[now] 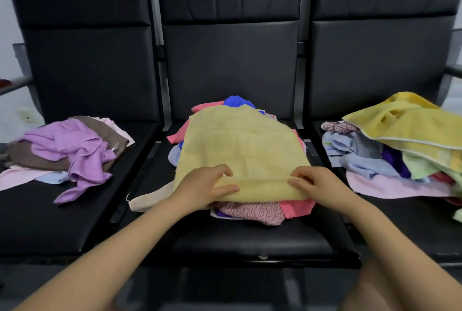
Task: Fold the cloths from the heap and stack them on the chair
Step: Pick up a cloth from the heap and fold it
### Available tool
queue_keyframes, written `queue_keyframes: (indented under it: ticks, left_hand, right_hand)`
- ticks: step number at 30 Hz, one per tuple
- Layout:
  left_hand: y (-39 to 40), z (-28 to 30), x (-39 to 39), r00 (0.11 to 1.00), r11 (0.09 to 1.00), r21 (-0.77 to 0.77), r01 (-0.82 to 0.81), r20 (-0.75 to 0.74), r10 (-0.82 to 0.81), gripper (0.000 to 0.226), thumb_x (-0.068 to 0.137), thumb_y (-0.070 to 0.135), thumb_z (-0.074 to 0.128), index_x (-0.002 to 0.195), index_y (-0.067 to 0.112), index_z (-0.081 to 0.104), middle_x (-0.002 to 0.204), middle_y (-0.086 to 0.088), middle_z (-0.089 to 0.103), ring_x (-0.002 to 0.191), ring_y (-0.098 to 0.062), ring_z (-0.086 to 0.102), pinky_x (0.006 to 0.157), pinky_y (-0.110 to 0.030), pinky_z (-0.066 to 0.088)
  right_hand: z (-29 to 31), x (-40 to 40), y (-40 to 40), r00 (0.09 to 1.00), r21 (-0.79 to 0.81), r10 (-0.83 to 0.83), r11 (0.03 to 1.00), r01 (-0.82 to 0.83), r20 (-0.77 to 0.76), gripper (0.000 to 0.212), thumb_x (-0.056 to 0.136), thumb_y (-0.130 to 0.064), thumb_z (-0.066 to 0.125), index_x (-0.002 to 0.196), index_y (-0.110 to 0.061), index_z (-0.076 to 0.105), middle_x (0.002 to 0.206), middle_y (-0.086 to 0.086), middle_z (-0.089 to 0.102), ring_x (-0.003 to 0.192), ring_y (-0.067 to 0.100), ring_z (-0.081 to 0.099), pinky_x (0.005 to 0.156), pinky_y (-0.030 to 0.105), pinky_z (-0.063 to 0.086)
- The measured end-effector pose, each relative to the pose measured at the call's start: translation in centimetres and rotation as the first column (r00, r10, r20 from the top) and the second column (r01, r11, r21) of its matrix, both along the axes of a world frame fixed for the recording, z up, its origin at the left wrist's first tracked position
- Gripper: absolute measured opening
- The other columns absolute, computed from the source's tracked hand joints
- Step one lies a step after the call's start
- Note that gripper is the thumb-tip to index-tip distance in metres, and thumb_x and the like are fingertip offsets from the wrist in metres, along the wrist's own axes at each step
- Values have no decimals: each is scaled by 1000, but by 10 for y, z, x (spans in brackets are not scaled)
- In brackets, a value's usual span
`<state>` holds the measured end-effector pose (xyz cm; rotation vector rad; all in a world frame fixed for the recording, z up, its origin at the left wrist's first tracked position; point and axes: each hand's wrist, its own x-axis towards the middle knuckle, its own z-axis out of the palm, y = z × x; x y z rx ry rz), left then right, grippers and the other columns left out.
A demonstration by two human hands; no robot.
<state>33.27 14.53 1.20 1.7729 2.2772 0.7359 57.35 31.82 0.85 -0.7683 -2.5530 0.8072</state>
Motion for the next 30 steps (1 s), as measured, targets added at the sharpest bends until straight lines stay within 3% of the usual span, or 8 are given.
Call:
queue_keyframes:
  ticks: [2,6,10,16,19,22,25,30]
  left_hand:
    - [-3,1,-13,999,998,-59,12,37,-10,22,86,46,67,86,24,63,71,12,55,74,-7,52,70,-26,39]
    - [-19,4,-38,989,993,-112,32,147,-15,38,85,43,68,73,9,56,61,5,45,60,-6,42,59,-26,35]
    - [-42,5,-62,993,996,-85,28,120,-18,18,84,38,70,79,20,72,79,8,69,79,-10,61,75,-30,49]
    - [-74,0,-81,984,995,65,-72,165,60,5,83,46,62,86,42,63,92,29,65,86,6,59,73,-13,41]
    - [-78,-1,-75,953,978,149,-144,288,96,10,96,26,57,93,28,66,89,11,69,81,2,58,73,-14,41]
    - [-85,9,-62,935,966,210,-151,347,71,14,98,13,53,96,16,67,81,10,65,73,4,53,68,-11,40]
    - [-95,20,-50,925,961,242,-137,379,37,17,93,28,55,95,17,68,84,6,67,76,4,55,69,-10,40]
    - [-101,9,-41,916,974,181,-135,399,53,30,84,52,51,85,29,69,82,8,69,75,1,57,70,-18,44]
  right_hand:
    - [-1,8,5,999,-56,-33,998,34,19,22,94,-22,59,72,-24,60,71,-6,61,65,2,51,64,27,40]
    - [4,15,5,993,-121,-112,987,107,-39,25,90,-28,66,67,-19,62,65,-6,59,62,5,50,62,23,39]
    - [13,22,-3,999,-191,-47,981,44,-11,34,80,-28,77,59,-8,59,56,-5,45,55,4,39,55,21,30]
    - [7,39,-1,996,-123,-54,990,62,70,5,90,-18,66,87,-21,63,87,-3,60,81,11,55,68,11,39]
    - [12,41,-11,992,-183,-103,979,88,-77,7,97,-17,56,99,-16,63,95,-1,64,79,-1,54,68,5,39]
    - [15,42,-19,980,-207,-130,974,97,-151,11,99,-20,52,97,-12,60,91,8,62,80,7,51,70,17,39]
    - [19,47,-23,974,-247,-135,965,87,-182,12,99,-20,52,96,-12,61,88,7,60,81,11,51,70,24,39]
    - [18,56,-32,997,-426,-60,904,37,-39,20,96,-27,59,91,-9,66,80,-2,63,76,10,53,63,14,40]
